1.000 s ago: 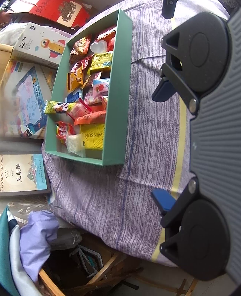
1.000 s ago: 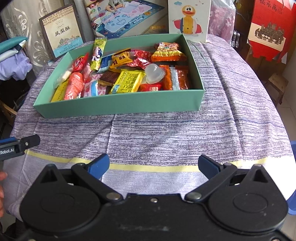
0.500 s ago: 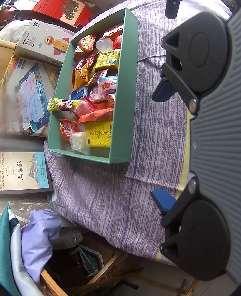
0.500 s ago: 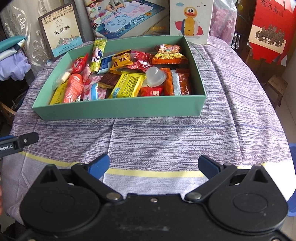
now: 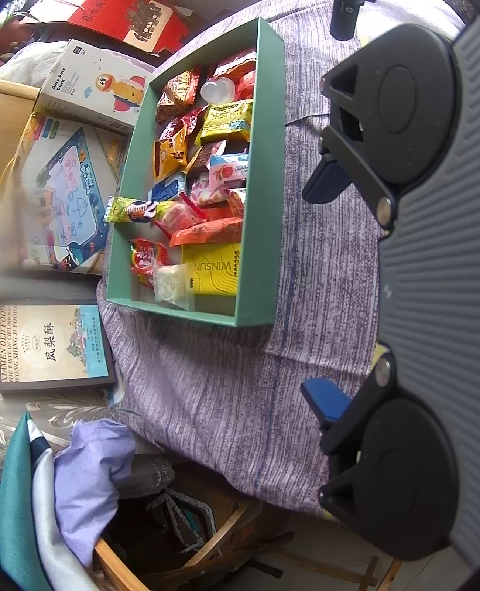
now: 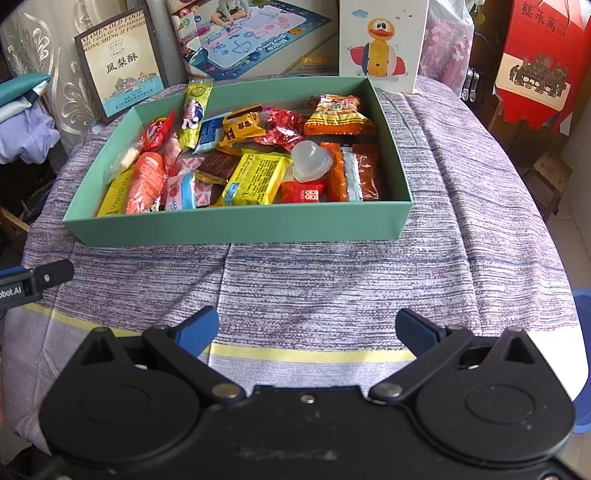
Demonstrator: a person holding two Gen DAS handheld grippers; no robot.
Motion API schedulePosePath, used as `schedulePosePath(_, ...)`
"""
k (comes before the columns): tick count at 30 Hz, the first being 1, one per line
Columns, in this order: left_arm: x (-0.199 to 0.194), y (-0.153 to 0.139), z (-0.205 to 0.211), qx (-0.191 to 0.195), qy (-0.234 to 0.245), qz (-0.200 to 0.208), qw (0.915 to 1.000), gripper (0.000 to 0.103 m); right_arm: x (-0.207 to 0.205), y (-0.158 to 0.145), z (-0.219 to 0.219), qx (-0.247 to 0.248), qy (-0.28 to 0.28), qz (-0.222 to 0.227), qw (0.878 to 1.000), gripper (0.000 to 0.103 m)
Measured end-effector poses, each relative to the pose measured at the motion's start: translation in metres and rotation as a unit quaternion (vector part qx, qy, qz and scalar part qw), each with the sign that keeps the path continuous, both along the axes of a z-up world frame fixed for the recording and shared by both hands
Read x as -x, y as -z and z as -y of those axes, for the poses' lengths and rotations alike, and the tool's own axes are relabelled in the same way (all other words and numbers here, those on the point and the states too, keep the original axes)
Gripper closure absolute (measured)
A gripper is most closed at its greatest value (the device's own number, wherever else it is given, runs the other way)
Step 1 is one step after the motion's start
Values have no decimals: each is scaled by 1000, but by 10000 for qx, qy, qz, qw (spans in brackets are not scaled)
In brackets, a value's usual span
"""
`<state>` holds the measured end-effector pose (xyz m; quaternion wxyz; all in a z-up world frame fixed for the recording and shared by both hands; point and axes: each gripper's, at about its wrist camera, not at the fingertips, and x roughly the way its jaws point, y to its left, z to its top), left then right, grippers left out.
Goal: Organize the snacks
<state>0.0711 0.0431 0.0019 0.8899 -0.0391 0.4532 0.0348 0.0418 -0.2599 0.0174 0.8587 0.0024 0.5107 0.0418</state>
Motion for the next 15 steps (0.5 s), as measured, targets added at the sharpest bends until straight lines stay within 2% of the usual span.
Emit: schedulePosePath(15,-4,0,-2,-39,-36,-35,10000,0,-5,-1,2,13,-54,-3,10000,0)
